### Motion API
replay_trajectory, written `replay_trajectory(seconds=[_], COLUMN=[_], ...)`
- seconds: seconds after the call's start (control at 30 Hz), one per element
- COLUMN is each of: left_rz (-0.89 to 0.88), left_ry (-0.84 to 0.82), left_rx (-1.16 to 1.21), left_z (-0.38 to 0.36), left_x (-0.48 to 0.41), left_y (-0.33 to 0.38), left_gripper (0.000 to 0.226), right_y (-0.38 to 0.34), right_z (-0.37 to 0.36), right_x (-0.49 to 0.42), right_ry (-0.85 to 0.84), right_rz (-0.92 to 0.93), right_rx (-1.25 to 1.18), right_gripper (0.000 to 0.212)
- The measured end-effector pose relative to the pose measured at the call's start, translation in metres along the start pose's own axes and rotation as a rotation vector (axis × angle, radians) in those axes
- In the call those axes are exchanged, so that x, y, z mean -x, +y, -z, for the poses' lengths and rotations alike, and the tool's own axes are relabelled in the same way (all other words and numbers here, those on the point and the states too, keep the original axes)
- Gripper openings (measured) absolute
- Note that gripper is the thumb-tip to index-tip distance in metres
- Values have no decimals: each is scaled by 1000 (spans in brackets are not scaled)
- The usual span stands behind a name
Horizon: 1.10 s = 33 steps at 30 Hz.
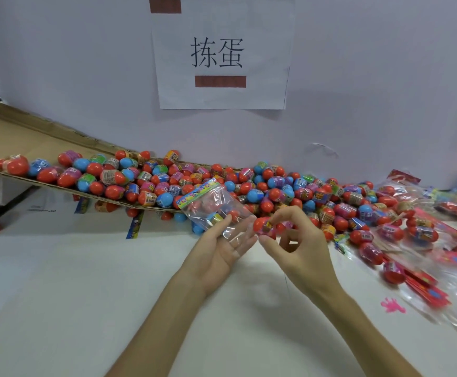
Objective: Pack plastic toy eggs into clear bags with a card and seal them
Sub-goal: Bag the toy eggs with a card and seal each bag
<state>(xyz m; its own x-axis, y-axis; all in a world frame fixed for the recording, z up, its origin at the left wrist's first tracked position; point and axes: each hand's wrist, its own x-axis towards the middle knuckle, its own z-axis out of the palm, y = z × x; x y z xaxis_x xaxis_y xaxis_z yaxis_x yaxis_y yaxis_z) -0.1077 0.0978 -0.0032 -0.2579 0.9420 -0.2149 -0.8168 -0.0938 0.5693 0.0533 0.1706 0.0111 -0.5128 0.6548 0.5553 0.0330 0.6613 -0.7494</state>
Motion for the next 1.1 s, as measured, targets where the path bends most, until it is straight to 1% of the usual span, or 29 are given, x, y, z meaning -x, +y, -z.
replay_trajectory(seconds=[0.1,0.17,0.23,0.33,0.57,0.63,0.7,0.73,0.8,0.9,0.93,1.0,1.1], left_rz=[-5,10,39,74,87,92,88,79,61,64,60,56,54], left_ry=[9,0,-16,-40,-120,-128,-120,-118,-115,-82,-72,-56,-70], left_rx=[-64,-104,-83,-40,-53,-84,-87,-76,-45,-96,-115,-127,-48], left_z=[1,1,1,1,-5,-8,-9,-8,-5,-3,-3,-3,-2], left_x=[1,2,2,0,1,2,2,1,1,1,1,0,-1], left_y=[-2,-3,-3,-4,-18,-20,-19,-19,-16,-13,-13,-13,-14], left_gripper=[34,39,46,52,46,45,41,39,36,52,56,55,50], right_y=[-2,-1,3,10,11,12,14,15,17,19,19,18,15], right_z=[-4,-9,-13,-13,-16,-15,-16,-17,-21,-23,-23,-21,-19], right_x=[3,6,6,7,7,7,8,8,10,12,12,11,11], right_ry=[-28,-57,-85,-69,49,58,32,1,-87,-198,-214,-237,-245], right_rz=[150,194,179,139,100,121,152,158,150,123,115,108,98], right_rx=[130,173,219,239,212,193,183,174,172,209,219,238,276], right_gripper=[33,34,32,32,33,28,22,23,35,47,49,52,56])
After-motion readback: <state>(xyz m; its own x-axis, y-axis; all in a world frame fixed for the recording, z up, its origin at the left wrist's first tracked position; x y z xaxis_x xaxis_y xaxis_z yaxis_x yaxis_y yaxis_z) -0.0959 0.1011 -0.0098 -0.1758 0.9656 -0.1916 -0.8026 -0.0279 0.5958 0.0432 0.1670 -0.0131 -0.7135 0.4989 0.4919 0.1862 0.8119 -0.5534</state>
